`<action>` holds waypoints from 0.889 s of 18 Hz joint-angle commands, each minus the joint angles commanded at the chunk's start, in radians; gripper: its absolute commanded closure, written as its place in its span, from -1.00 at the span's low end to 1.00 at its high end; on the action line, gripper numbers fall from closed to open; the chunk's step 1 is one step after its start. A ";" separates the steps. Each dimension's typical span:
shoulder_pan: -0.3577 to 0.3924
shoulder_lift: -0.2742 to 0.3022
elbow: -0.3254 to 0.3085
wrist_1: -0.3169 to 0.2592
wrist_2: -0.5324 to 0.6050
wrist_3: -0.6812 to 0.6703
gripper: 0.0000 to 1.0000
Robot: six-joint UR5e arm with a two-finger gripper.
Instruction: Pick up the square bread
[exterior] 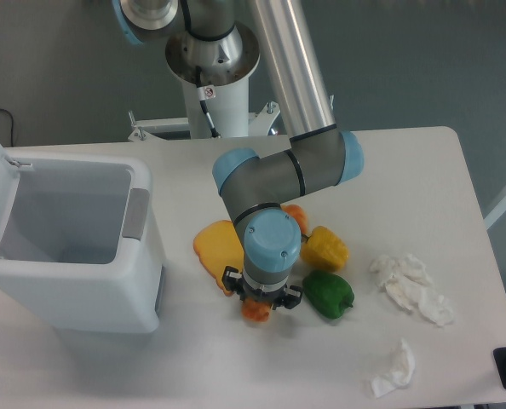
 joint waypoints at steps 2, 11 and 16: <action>0.000 0.002 0.000 0.000 0.000 0.000 0.06; 0.002 0.017 0.031 -0.003 -0.002 0.026 0.10; 0.006 0.069 0.052 -0.008 0.023 0.133 0.10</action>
